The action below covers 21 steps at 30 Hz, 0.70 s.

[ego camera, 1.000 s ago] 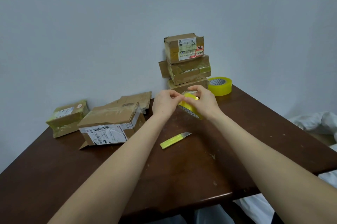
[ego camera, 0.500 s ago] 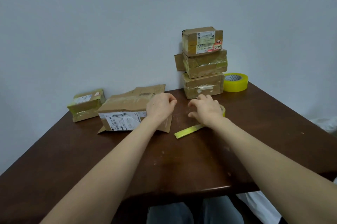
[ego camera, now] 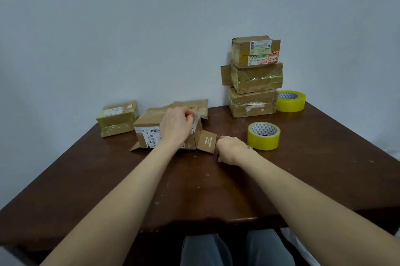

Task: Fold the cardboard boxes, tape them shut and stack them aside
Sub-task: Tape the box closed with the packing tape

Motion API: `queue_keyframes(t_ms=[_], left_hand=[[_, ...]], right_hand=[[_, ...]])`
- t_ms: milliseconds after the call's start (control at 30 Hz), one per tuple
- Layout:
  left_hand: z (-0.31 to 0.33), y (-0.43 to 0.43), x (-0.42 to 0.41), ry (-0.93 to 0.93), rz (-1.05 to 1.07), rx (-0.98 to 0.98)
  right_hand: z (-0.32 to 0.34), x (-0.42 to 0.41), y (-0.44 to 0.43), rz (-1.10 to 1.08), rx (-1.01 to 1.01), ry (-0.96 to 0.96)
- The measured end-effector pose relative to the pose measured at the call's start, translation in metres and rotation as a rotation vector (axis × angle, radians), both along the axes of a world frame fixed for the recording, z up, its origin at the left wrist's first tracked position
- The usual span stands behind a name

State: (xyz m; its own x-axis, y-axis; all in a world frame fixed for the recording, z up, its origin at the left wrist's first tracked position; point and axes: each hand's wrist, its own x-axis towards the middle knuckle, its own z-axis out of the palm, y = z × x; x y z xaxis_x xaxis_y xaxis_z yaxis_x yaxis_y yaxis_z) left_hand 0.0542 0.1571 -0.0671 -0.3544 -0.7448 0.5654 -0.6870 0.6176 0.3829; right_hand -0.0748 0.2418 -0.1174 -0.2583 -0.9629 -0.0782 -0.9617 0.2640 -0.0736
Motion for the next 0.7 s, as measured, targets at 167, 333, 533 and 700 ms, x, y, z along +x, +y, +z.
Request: queue_keyframes(t_ms=[167, 333, 533, 700], left_hand=[[-0.005, 0.002, -0.006, -0.027, -0.011, -0.065], [0.001, -0.004, -0.009, -0.027, 0.02, -0.103], [0.011, -0.046, 0.029, -0.008, 0.205, -0.047], [0.012, -0.097, 0.063, -0.027, 0.259, 0.162]], right_hand=[[0.001, 0.002, 0.005, 0.002, -0.003, 0.066], [0.007, -0.02, 0.017, -0.146, -0.002, 0.109], [0.032, -0.024, -0.005, -0.281, -0.323, -0.097], [0.064, 0.021, -0.055, -0.162, -0.668, -0.435]])
